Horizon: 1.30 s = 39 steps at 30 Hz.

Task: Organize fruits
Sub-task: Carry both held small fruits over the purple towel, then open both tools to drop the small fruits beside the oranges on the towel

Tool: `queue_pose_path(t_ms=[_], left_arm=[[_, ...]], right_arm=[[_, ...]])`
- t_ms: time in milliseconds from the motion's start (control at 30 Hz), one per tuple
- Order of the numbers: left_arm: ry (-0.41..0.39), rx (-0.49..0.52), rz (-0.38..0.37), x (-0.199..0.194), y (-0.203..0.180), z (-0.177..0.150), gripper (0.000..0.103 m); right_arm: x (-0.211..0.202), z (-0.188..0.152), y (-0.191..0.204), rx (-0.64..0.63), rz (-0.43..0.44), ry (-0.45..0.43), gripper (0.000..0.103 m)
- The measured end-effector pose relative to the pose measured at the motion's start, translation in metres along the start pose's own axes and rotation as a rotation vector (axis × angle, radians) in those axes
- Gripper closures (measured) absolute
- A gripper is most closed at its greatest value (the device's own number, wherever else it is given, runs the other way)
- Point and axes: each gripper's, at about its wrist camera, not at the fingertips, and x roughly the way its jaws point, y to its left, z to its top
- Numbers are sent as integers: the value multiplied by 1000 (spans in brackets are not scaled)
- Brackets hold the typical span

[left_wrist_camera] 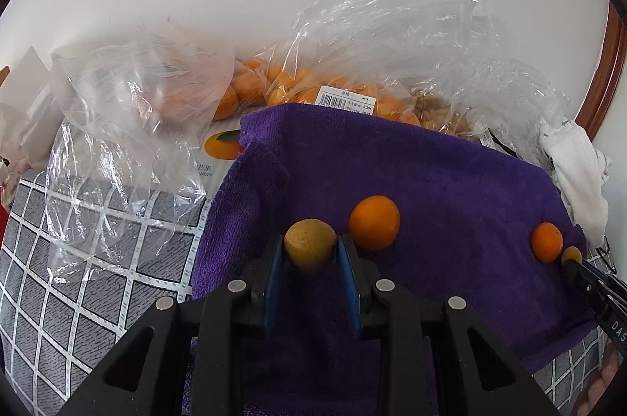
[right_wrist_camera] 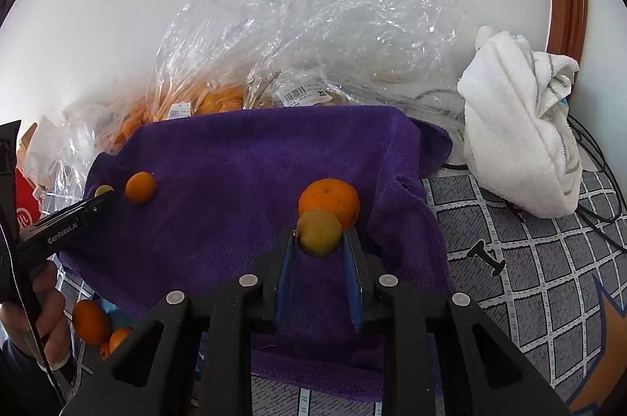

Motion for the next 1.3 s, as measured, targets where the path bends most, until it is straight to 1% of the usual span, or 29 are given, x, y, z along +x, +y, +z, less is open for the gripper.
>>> queue_pose_path(t_ms=[133,300,400,500,667,700,733,767,800,833,867,900,933,967,1033,1167,1300], left_arm=[[17,11,11,6,1,0,77],[24,10,5,7,2,0,77],[27,14,12,9,1,0,77],[31,27,28,9,-1,0,77],[30,35,31,10,-1,0,77],[28,36,32,11,-1,0,76],[27,37,32,10,-1,-1,77],[27,39,32,10,-1,-1,76],[26,40,26,10,-1,-1,76],[24,37,19,10,-1,-1,75],[21,32,11,9,0,-1,73],[17,26,5,8,0,-1,70],[12,22,-1,7,1,0,66],[6,18,-10,5,2,0,64],[-7,6,-25,0,3,0,58],[-34,-13,-42,-12,4,3,53],[-70,-2,-14,-33,1,8,52]], right_arm=[[7,-2,2,-11,-7,10,78],[13,-5,4,-23,-18,26,78],[18,-8,6,-31,-25,51,78],[22,-9,10,-54,-49,52,78],[22,-12,12,-77,-65,57,77],[22,-12,12,-81,-70,56,76],[22,-12,13,-83,-75,54,69],[22,-11,14,-84,-76,51,58],[21,-12,14,-84,-71,45,54],[20,-12,15,-85,-65,41,50],[19,-12,15,-86,-61,37,50],[18,-13,17,-90,-60,36,49],[17,-13,18,-95,-62,34,45],[14,-14,20,-102,-66,25,42],[9,-15,23,-120,-78,0,40],[-1,-13,27,-127,-86,-30,40],[-17,-7,28,-106,-80,-69,39]])
